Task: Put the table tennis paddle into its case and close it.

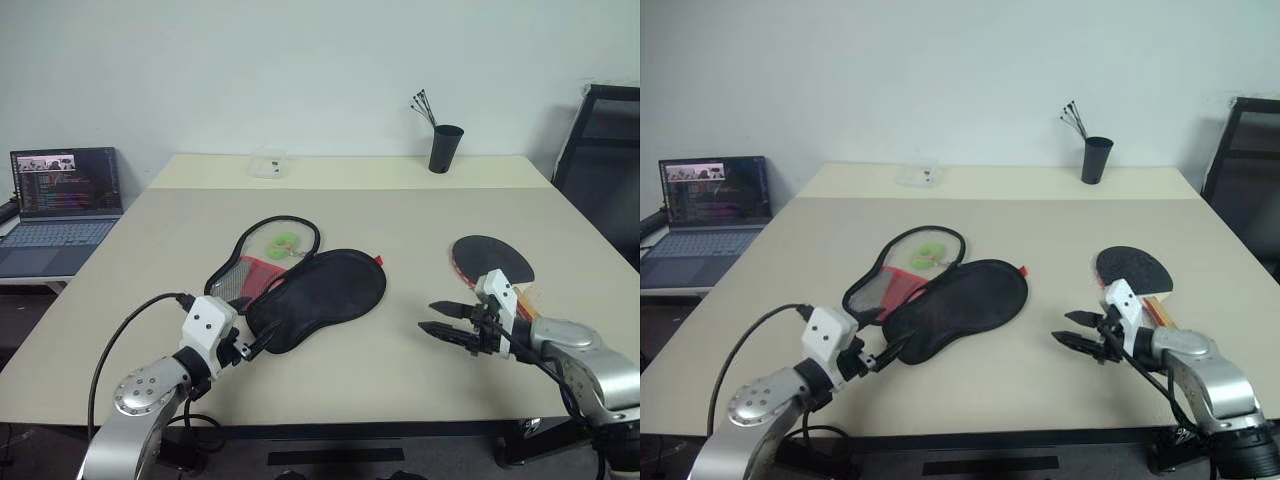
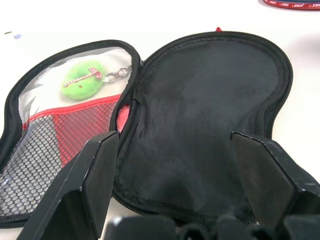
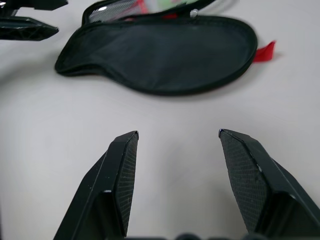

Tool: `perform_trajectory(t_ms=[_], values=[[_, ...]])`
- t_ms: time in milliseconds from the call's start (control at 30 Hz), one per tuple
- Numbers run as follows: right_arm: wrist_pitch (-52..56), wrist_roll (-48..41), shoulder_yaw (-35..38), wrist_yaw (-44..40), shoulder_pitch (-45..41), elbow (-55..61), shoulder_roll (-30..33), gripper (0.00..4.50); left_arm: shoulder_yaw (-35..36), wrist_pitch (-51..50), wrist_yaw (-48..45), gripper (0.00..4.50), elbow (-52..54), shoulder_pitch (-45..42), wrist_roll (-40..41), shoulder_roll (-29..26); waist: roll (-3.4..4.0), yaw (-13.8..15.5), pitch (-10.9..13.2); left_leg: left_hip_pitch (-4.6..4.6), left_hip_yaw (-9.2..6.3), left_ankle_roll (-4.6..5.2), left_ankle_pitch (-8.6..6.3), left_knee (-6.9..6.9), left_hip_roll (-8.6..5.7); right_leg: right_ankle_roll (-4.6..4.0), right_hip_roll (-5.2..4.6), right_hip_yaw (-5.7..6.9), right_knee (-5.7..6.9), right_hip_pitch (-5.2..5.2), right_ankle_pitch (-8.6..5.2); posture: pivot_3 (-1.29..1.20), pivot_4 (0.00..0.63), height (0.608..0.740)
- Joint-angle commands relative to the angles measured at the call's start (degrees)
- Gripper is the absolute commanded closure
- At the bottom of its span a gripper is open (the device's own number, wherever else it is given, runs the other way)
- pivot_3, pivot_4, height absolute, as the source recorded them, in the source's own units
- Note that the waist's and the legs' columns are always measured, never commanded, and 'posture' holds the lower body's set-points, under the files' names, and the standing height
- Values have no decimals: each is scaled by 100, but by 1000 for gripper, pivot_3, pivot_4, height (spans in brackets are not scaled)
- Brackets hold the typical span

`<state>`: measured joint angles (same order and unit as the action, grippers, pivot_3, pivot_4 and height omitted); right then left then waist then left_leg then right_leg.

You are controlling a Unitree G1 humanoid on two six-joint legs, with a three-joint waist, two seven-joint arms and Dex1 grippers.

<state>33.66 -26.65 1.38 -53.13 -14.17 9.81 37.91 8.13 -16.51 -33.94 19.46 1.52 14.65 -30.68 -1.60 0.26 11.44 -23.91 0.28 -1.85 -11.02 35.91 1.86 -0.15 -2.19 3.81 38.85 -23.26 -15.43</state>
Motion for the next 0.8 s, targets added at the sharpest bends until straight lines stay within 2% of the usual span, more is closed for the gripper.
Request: perform_trajectory(t_ms=[33,200,400,533,600,733,800], values=[[-1,22,41,-10,13,258,167,1668,-20,253,-127,627,-155,-165,-24,-60,0,0,0,1,0,0,0,0,0,0,0,-1,0,0,0,0,150,740],[357,-224,214,275,208,854,141,1668,-107,238,-366,627,-378,-524,184,-15,-1,35,0,-4,0,0,0,0,-3,0,0,2,-3,0,0,0,150,740],[927,-645,577,780,360,1592,61,1668,-165,172,-1025,627,-765,-899,439,-229,-3,36,0,-3,1,-1,-1,2,-5,1,1,3,-2,0,0,0,150,740],[982,-561,364,1007,276,1554,-97,1668,-101,371,-1320,627,-725,-921,476,-391,-5,25,1,-3,1,-3,-2,0,-2,0,4,2,-4,0,0,0,150,740],[1135,-500,101,1330,155,1519,-406,1668,60,468,-1514,627,-926,-916,577,-496,-7,12,0,-2,1,-3,-2,0,-1,0,4,2,-4,-1,0,0,150,740],[1657,-558,-108,1786,-215,1339,-797,1668,177,142,-1997,627,-995,-1161,1070,-714,-6,1,0,-1,-2,-3,-2,1,6,-1,6,5,1,-1,0,0,150,740],[1780,-533,-84,1983,-364,1109,-969,1668,146,161,-2233,627,-1235,-1301,1068,-888,-7,1,0,-1,-1,-3,-2,2,4,-1,6,4,1,-1,0,0,150,740]])
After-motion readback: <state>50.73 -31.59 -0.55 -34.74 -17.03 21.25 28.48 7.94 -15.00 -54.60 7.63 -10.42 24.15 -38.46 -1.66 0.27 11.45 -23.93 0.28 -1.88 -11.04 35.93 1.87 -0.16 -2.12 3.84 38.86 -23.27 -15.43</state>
